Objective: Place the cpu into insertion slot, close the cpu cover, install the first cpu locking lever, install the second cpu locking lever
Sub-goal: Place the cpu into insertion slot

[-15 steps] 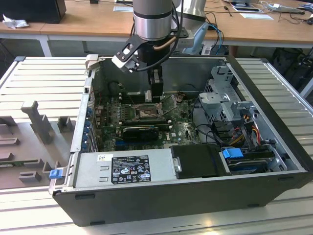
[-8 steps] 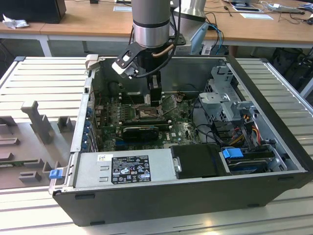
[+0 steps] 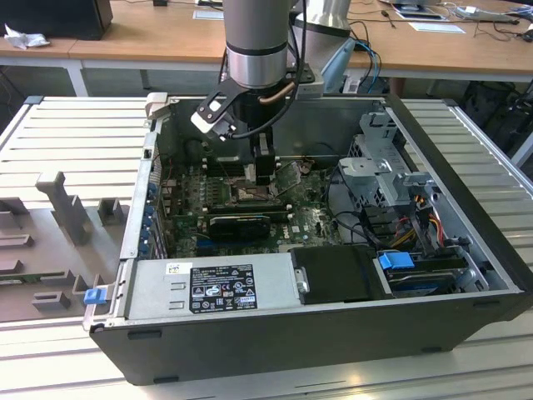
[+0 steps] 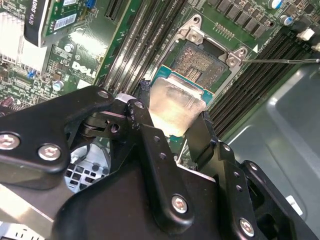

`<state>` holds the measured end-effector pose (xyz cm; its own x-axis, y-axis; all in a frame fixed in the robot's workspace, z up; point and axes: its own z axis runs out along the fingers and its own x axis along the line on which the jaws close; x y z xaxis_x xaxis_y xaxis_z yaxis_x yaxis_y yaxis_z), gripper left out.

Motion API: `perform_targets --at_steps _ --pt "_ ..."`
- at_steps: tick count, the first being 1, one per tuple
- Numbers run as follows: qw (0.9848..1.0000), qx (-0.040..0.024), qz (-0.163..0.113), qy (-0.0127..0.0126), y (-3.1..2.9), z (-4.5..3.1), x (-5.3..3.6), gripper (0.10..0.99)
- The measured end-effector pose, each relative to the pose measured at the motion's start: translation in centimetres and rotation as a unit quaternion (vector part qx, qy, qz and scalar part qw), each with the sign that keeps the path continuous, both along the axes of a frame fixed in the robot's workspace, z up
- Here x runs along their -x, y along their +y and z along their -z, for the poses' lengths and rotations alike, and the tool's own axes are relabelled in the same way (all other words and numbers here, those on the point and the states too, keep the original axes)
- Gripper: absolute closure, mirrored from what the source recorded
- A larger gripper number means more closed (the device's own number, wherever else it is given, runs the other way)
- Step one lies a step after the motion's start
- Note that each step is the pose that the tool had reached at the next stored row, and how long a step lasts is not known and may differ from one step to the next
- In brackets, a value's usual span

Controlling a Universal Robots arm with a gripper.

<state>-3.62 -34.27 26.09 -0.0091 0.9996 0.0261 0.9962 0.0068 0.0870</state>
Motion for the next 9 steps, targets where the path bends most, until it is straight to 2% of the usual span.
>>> perform_targets --at_steps 9 --pt "1.0000 -0.0007 0.000 0.0000 0.00 0.23 0.00 0.553"
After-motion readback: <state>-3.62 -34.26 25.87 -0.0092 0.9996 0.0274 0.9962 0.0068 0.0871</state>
